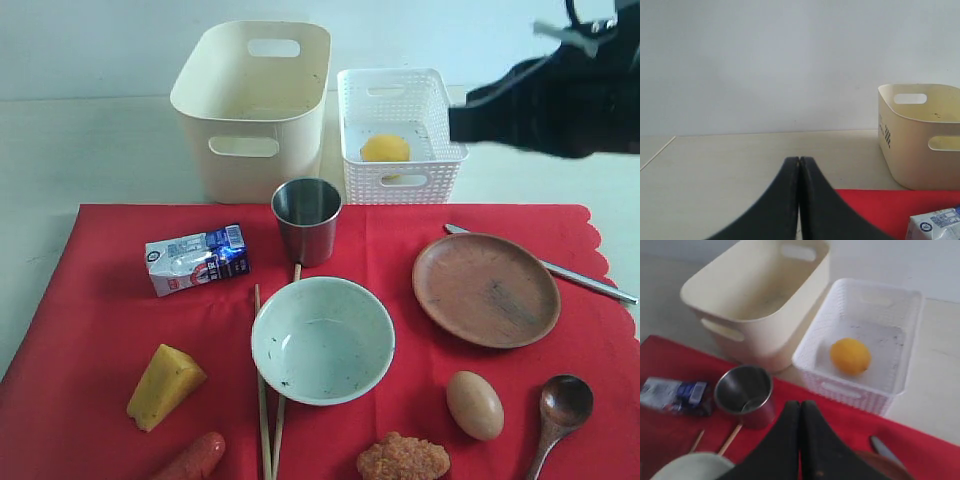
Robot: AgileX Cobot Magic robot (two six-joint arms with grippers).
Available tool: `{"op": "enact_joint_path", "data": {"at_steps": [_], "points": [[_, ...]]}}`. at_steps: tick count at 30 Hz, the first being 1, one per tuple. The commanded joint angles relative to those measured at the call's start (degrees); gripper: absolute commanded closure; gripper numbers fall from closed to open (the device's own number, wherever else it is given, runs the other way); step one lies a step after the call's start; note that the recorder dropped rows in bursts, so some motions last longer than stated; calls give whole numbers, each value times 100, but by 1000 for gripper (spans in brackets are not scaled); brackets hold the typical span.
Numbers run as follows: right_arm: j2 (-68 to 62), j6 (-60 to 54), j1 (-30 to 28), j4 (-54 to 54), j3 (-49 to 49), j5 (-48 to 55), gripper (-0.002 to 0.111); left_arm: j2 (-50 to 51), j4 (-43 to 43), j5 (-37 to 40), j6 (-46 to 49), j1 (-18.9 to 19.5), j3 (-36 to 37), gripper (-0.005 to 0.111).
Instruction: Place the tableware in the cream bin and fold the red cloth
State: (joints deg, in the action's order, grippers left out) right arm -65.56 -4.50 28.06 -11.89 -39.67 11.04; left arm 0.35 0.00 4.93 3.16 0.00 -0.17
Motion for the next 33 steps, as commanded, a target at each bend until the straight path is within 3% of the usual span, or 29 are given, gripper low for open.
{"op": "enact_joint_path", "data": {"at_steps": [1, 5, 11, 17, 21, 24, 33], "points": [[83, -339, 855, -32, 344, 4, 108, -35, -78, 14, 6, 6, 17, 104], [-298, -339, 1552, -32, 319, -111, 108, -35, -78, 14, 6, 6, 17, 104], [-1182, -339, 2380, 0, 319, -1240, 106, -35, -78, 14, 6, 6, 17, 104], [-2332, -313, 2845, 48, -427, -1146, 78, -35, -78, 14, 6, 6, 17, 104], [-3044, -1153, 3064, 583, -1392, 135, 53, -35, -78, 14, 6, 6, 17, 104], [-3418, -2200, 3187, 654, -2099, 1310, 42, -35, -78, 14, 6, 6, 17, 104], [-4349, -3752, 3220, 198, -3302, 2333, 38, -35, -78, 14, 6, 6, 17, 104]]}}
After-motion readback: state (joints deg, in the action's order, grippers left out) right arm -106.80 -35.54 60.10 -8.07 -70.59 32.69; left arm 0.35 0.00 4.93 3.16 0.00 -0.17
